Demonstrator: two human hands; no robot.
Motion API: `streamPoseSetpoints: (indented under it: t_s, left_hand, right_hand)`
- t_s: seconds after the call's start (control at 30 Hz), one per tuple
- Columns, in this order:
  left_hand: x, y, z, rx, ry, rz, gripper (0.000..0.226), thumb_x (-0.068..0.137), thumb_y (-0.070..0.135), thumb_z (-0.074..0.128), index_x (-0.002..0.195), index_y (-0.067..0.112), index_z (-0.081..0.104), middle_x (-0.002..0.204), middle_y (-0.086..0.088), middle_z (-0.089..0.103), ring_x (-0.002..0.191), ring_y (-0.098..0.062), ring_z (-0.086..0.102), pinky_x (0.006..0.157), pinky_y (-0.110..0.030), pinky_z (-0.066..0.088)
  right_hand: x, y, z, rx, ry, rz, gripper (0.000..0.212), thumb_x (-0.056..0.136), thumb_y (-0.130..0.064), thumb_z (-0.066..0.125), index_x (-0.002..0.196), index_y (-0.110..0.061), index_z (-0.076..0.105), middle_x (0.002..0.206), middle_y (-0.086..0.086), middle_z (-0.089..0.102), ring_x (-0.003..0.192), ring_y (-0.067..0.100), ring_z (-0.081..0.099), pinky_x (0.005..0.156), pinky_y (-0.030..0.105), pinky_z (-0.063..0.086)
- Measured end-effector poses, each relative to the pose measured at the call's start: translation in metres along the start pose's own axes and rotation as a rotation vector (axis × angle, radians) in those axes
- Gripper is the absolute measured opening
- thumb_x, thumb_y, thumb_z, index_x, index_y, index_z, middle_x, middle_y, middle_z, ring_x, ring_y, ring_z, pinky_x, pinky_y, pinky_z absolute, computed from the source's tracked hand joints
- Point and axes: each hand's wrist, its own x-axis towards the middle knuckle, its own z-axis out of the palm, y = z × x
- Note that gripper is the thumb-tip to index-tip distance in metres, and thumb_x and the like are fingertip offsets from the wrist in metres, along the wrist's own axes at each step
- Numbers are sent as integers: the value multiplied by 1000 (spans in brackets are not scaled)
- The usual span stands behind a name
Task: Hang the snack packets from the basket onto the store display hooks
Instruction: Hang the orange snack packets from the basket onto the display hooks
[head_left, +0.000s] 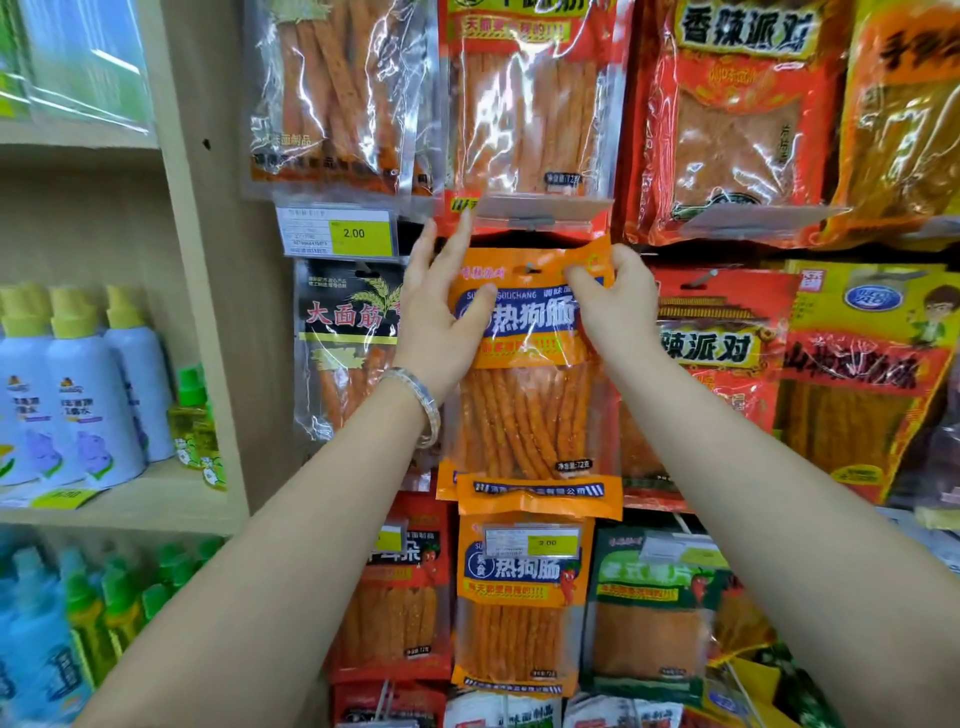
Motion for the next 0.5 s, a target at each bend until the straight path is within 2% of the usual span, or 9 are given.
streamPoseSetpoints:
  t_s: [0.1, 0.2, 0.27, 0.33, 0.4, 0.47, 0.5]
  left_hand:
    - [-1, -3, -1, 24, -5, 10, 66, 90, 27, 55, 143, 46, 21, 157, 5, 8, 130, 9, 9, 109, -28, 15]
    - [-12, -12, 3, 71, -43, -15, 77, 89, 26, 56, 147, 41, 7, 157, 6, 7, 140, -1, 5, 111, -31, 10]
    - [-27, -22, 7, 93, -81, -59, 84, 89, 24, 58, 148, 34, -1, 157, 9, 5, 141, -3, 1, 113, -30, 6]
    - [-45, -31, 14, 30, -109, -144, 84, 91, 25, 56, 148, 32, -6, 152, 21, 2, 136, 7, 0, 112, -26, 5]
    - [-61, -35, 20, -79, -116, -228, 83, 93, 28, 53, 147, 36, -9, 144, 30, 2, 129, 15, 2, 109, -21, 6]
    - [-73, -39, 27, -163, -94, -319, 81, 92, 26, 53, 148, 36, -5, 150, 25, 5, 135, 8, 7, 111, -24, 11]
    - [-76, -41, 30, -204, -74, -381, 81, 90, 21, 54, 149, 35, -1, 154, 18, 10, 139, 1, 14, 112, -28, 17]
  right_hand:
    - [-2, 5, 0, -17, 7, -7, 25, 88, -21, 59, 70, -17, 43, 66, -2, 43, 54, 1, 36, 49, 11, 29]
    - [-11, 16, 0, -38, 8, -2, 19, 91, -34, 59, 88, -16, 54, 78, -9, 53, 68, -2, 47, 58, 7, 34]
    - [-21, 25, -1, -36, 21, 16, 23, 89, -34, 61, 100, -16, 52, 89, -7, 55, 82, 4, 54, 69, 15, 39]
    - [-34, 34, -2, -54, 49, 24, 34, 87, -27, 64, 115, -13, 49, 106, -1, 53, 100, 16, 53, 85, 28, 43]
    - [-49, 43, -3, -74, 85, 54, 43, 88, -22, 62, 126, -9, 46, 117, 3, 49, 109, 18, 49, 95, 32, 41]
    - [-63, 50, -3, 14, 57, 133, 36, 92, -23, 54, 127, -17, 49, 120, 2, 52, 111, 9, 51, 96, 26, 41]
    - [-70, 51, -3, 82, 16, 166, 29, 92, -23, 51, 121, -28, 51, 115, -2, 55, 103, -1, 53, 89, 18, 43]
